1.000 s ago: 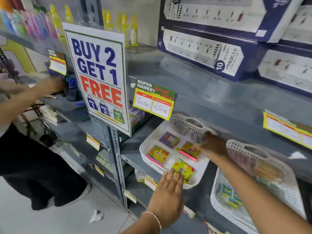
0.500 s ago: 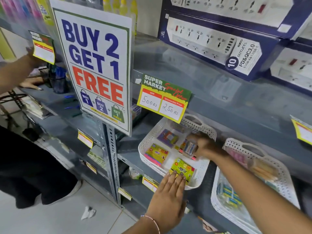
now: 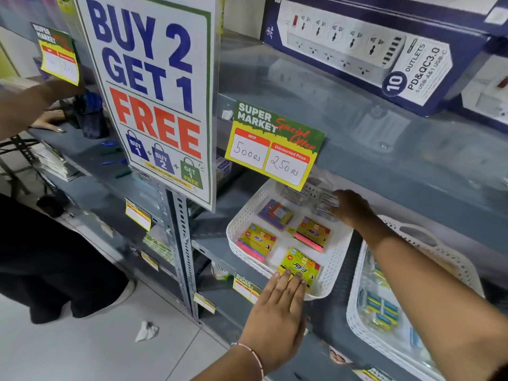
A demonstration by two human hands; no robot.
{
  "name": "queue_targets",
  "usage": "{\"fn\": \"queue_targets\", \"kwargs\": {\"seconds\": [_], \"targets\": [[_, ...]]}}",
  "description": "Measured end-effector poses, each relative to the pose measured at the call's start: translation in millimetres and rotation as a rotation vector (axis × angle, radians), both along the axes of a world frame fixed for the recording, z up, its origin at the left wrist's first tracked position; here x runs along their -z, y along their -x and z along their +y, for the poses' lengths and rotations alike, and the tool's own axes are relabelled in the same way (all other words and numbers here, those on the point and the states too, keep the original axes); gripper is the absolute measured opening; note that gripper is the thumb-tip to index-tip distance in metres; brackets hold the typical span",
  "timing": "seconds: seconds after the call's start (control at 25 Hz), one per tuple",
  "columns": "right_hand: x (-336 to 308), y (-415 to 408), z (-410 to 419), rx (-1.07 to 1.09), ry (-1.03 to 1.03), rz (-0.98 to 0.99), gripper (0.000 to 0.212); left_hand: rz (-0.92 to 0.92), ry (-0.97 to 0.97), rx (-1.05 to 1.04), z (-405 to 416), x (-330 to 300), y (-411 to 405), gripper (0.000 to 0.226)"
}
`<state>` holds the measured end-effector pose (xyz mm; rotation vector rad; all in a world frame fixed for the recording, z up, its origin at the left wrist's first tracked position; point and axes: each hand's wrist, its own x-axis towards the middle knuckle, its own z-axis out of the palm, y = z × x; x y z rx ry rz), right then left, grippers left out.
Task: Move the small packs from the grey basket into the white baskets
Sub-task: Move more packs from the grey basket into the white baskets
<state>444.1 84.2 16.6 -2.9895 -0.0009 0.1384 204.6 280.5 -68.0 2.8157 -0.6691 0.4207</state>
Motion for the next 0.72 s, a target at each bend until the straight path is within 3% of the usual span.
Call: {"fn": "queue_targets", "kwargs": {"seconds": [0.48, 0.64, 0.72], "targets": [[23.2, -18.8, -5.1, 0.072, 0.118, 0.092, 0.064, -0.003, 0.037, 0.038, 1.8, 7.5, -1.1, 0.06], [24.4, -20.8, -4.2, 0.054, 0.063, 0.066, 0.057, 0.005, 0.039, 0.047, 1.1, 8.4, 0.0, 0.06], [25.7, -21.0, -4.7, 0.078, 0.035, 0.066, 0.065, -0.001, 0.042, 0.047, 0.7, 9.0, 0.2, 0.061]]}}
